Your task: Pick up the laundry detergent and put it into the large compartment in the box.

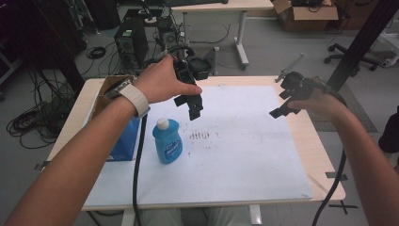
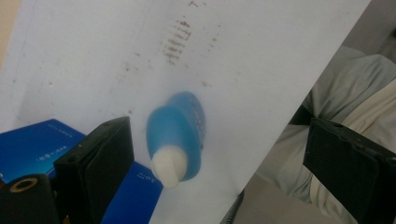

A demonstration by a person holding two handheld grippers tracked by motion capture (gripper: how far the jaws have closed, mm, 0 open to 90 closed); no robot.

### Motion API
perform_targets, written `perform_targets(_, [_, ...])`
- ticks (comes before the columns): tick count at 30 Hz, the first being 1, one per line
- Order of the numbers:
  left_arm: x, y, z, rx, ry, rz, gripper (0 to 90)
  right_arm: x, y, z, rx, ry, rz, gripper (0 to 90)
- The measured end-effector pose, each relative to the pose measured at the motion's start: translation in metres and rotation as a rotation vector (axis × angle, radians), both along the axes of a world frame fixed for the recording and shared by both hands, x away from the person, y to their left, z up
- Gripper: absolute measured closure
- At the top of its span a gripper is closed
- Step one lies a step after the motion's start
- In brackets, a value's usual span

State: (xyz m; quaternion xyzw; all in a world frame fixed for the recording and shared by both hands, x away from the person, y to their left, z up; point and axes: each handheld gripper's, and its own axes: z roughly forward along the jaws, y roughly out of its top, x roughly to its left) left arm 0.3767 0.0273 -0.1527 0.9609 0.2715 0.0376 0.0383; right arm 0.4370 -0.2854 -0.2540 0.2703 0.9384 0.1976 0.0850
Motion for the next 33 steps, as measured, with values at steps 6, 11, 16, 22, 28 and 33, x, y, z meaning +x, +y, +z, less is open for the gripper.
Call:
perform_targets(6, [0.002, 0.005, 0.001, 0.012, 0.006, 0.047, 8.5, 0.000, -0.001, 0.001, 0.003, 0.001, 0.001, 9.6])
perform_targets(11, [0.002, 0.007, 0.000, 0.018, 0.002, 0.072, 8.5, -0.001, -0.001, 0.002, 0.007, 0.000, 0.001, 9.6])
perform_targets(16, [0.002, 0.011, -0.002, 0.027, 0.006, 0.102, 8.6, -0.001, -0.001, 0.002, 0.008, -0.001, 0.003, 9.6])
perform_targets(22, [0.003, 0.019, -0.005, 0.035, 0.017, 0.133, 8.5, -0.001, 0.000, 0.002, 0.012, 0.000, 0.009, 9.6])
perform_targets(28, [0.005, 0.025, -0.009, 0.038, 0.027, 0.189, 8.5, 0.000, 0.002, 0.002, 0.012, 0.000, 0.013, 9.6])
perform_targets(33, [0.007, 0.028, -0.012, 0.048, 0.031, 0.214, 8.5, 0.000, 0.002, 0.004, 0.017, -0.005, 0.015, 9.6])
